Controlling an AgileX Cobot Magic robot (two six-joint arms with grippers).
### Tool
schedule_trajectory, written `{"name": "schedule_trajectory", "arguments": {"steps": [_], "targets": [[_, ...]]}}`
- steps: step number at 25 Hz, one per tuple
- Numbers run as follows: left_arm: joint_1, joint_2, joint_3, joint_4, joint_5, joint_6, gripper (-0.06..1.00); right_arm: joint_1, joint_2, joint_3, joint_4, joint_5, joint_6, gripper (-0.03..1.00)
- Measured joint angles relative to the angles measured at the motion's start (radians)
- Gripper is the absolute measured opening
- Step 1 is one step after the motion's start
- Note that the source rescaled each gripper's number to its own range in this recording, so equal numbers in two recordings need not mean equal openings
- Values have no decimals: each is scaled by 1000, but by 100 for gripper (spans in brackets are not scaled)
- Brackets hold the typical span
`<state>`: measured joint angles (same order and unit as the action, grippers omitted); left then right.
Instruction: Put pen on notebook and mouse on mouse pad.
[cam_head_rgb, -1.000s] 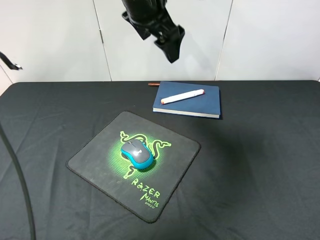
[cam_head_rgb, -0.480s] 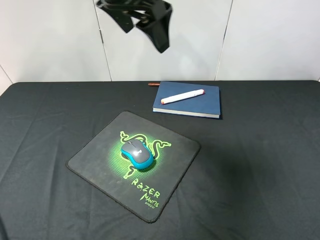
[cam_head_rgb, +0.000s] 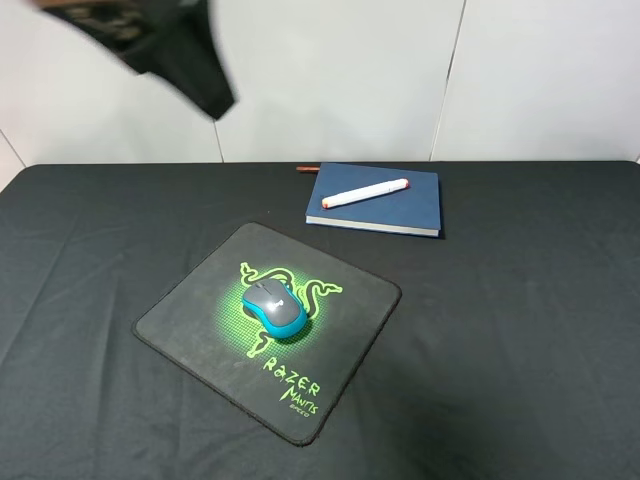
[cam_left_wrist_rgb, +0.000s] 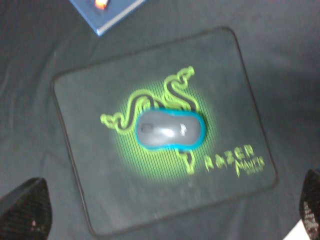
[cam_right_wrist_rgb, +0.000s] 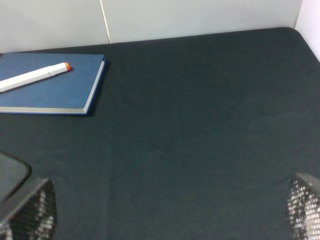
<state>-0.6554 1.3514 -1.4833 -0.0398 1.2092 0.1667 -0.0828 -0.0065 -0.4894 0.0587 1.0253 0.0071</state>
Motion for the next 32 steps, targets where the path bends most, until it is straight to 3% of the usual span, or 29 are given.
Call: {"name": "schedule_trajectory", "arguments": {"steps": [10,20,27,32], "targets": [[0,-473,331,0,1,-49,100,0,0,0,1,0,0,100],[0,-937,471,-2,2,-52,100,0,0,0,2,0,0,100],[0,-1120,602,-3,2,-52,100,0,0,0,2,0,0,100],[92,-1174,713,-3,2,-54,100,0,0,0,3,0,0,100]]}}
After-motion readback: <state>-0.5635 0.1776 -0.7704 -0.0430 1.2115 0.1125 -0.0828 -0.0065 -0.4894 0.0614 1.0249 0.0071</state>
